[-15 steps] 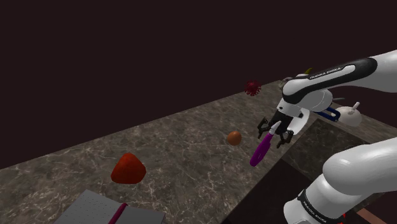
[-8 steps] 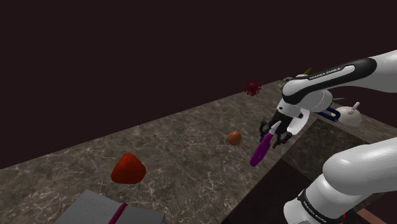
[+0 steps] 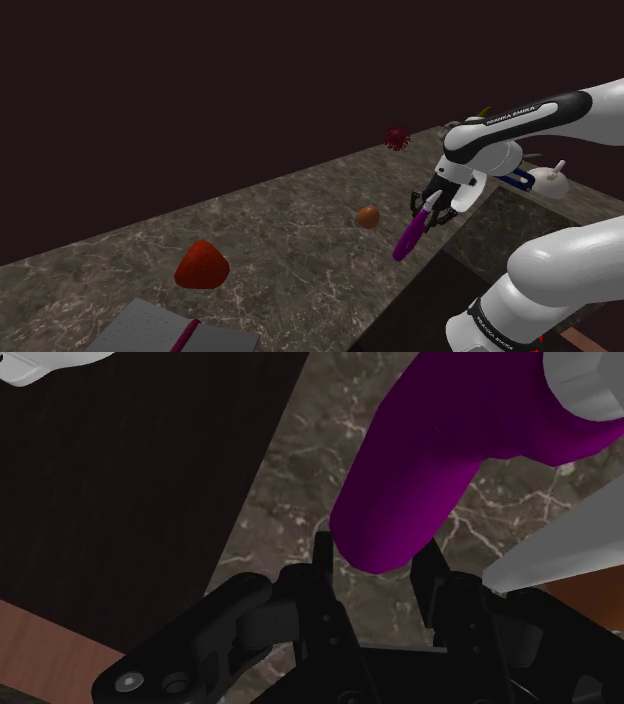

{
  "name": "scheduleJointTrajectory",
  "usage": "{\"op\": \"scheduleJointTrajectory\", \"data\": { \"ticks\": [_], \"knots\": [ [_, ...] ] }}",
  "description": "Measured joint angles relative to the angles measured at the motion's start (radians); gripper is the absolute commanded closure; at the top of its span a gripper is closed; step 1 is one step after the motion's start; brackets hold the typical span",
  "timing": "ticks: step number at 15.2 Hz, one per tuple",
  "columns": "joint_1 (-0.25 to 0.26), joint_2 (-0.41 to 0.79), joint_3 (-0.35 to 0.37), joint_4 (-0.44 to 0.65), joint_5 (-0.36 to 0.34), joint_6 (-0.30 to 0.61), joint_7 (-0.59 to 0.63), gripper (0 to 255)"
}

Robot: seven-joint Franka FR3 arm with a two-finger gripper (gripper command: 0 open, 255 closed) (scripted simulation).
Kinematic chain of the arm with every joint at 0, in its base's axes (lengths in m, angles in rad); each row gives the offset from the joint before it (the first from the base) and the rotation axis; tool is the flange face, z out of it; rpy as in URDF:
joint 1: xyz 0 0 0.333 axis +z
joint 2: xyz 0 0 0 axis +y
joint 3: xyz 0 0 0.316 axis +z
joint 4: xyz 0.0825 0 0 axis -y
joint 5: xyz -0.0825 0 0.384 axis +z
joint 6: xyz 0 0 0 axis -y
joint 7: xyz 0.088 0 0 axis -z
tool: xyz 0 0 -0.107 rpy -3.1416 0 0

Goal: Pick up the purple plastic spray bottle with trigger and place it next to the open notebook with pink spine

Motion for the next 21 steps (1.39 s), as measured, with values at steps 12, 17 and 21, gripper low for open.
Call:
{"op": "scheduleJointTrajectory", "data": {
  "ticks": [12, 17, 21],
  "knots": [
    [-0.021, -0.120, 0.019, 0.063, -0.032, -0.177, 0.055, 255],
    [-0.027, -0.166, 0.027, 0.102, -0.040, -0.261, 0.077, 255],
    [-0.029, -0.195, 0.032, 0.140, -0.043, -0.326, 0.094, 255]
  ]
}}
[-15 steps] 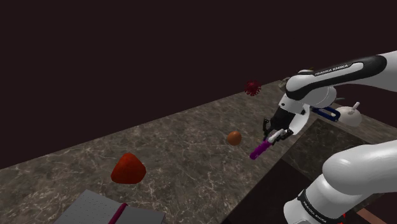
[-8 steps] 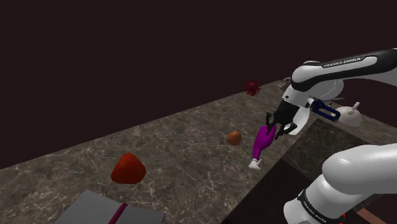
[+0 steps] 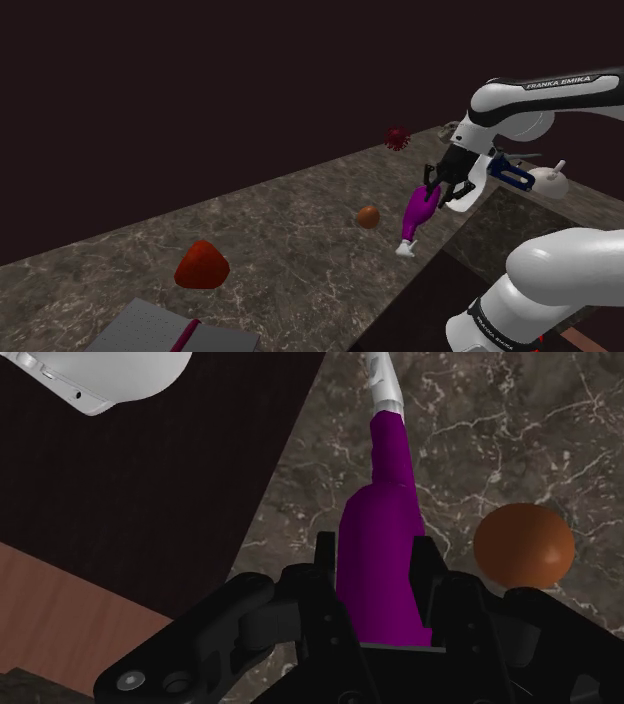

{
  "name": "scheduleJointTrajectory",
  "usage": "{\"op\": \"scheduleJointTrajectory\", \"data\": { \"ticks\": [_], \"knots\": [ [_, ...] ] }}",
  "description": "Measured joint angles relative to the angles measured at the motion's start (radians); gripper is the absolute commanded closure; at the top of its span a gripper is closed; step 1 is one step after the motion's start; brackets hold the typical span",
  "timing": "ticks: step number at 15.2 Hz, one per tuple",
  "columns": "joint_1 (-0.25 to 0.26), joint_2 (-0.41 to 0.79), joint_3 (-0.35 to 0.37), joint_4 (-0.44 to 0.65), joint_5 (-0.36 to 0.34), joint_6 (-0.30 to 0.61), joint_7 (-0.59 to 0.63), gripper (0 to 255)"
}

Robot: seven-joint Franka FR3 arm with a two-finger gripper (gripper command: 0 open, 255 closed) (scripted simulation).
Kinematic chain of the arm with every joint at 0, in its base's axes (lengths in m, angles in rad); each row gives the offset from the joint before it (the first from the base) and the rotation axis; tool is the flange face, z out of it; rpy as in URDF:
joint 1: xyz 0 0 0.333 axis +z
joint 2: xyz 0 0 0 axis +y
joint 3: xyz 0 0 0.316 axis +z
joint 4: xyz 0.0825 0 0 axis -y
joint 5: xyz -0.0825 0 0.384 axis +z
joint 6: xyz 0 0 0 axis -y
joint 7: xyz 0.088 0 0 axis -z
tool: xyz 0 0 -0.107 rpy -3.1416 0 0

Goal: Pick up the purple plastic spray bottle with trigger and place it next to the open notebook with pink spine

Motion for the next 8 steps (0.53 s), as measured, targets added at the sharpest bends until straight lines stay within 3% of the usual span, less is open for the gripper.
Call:
{"op": "scheduleJointTrajectory", "data": {
  "ticks": [8],
  "knots": [
    [-0.001, -0.037, 0.007, 0.089, -0.004, -0.123, 0.028, 255]
  ]
}}
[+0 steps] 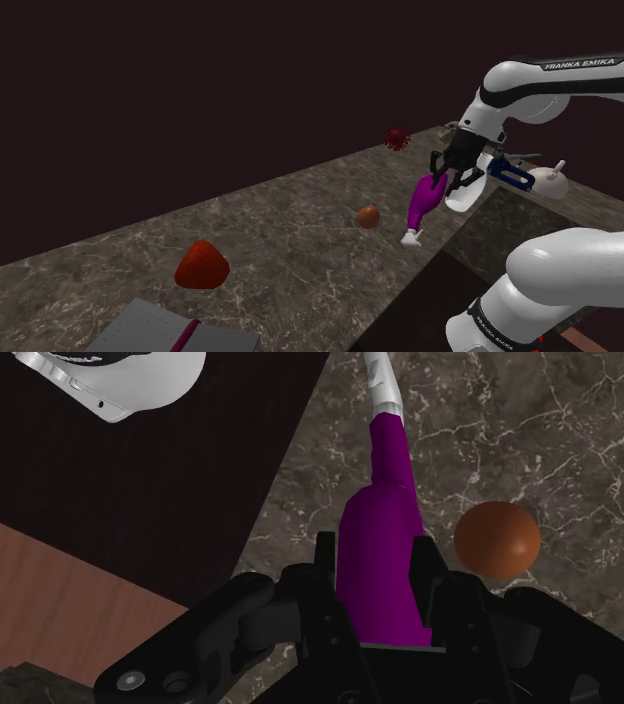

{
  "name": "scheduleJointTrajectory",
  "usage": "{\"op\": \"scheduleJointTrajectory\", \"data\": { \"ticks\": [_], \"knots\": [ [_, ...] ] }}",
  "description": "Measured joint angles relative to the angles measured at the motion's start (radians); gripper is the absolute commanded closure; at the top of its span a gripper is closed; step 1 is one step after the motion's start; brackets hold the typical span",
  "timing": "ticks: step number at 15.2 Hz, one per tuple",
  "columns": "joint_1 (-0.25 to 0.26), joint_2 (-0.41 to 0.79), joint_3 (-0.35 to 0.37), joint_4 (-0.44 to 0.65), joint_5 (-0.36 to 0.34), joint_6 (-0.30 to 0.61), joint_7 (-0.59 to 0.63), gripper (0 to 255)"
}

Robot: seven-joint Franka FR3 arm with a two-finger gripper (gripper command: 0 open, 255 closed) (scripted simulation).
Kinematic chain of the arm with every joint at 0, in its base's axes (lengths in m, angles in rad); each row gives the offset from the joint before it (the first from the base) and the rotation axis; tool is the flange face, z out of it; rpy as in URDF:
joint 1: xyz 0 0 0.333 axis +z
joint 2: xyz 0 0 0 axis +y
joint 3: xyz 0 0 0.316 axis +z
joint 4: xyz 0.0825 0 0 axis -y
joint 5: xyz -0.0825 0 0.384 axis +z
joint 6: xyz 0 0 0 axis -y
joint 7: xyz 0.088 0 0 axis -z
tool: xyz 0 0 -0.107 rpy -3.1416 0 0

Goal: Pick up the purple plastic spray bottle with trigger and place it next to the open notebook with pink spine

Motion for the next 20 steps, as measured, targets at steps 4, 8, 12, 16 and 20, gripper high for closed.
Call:
{"op": "scheduleJointTrajectory", "data": {
  "ticks": [4, 8, 12, 16, 20],
  "knots": [
    [0.001, -0.011, 0.004, 0.043, 0.000, -0.053, 0.013, 255],
    [0.003, -0.017, 0.006, 0.094, 0.001, -0.108, 0.026, 255],
    [0.005, -0.021, 0.008, 0.145, 0.002, -0.161, 0.037, 255],
    [0.008, -0.018, 0.011, 0.201, 0.006, -0.213, 0.051, 255],
    [0.011, -0.016, 0.012, 0.254, 0.008, -0.263, 0.062, 255]
  ]
}}
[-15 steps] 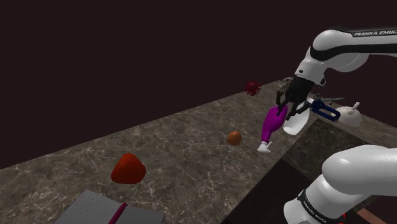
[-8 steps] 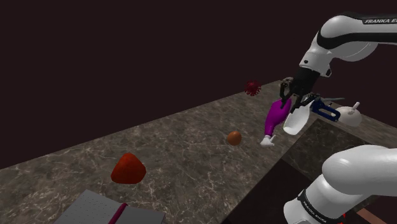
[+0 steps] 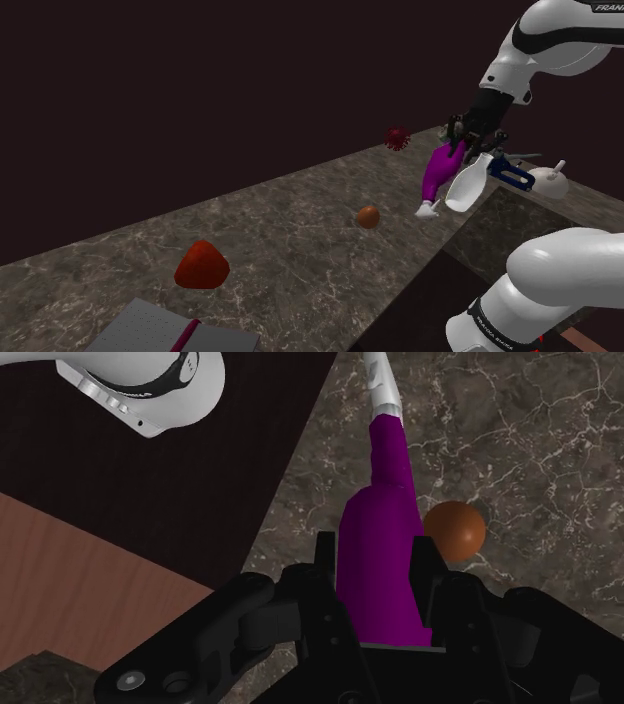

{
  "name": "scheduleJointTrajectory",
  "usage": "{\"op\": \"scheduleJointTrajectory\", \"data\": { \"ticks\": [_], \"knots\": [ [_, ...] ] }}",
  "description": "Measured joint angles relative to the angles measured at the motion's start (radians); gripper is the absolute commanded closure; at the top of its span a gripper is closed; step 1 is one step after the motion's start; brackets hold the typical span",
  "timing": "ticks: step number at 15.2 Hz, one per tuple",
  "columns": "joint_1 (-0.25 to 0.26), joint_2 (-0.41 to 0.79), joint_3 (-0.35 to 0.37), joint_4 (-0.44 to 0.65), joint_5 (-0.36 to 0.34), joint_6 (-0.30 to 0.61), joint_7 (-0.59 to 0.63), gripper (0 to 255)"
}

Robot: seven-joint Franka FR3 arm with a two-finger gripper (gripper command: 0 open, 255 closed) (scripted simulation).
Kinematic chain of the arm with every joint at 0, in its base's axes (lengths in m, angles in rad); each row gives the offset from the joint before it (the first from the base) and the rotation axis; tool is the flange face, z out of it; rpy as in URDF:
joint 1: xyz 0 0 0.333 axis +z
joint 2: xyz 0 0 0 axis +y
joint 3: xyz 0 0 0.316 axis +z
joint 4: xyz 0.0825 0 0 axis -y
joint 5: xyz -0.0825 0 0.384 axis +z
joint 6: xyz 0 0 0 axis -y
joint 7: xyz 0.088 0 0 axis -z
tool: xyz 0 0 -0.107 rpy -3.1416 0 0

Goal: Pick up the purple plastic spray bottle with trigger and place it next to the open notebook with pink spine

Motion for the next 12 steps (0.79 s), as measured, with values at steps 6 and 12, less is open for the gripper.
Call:
{"op": "scheduleJointTrajectory", "data": {
  "ticks": [6, 12],
  "knots": [
    [0.005, 0.016, 0.001, 0.090, 0.004, -0.072, 0.016, 255],
    [0.011, 0.037, 0.001, 0.184, 0.010, -0.143, 0.032, 255]
  ]
}}
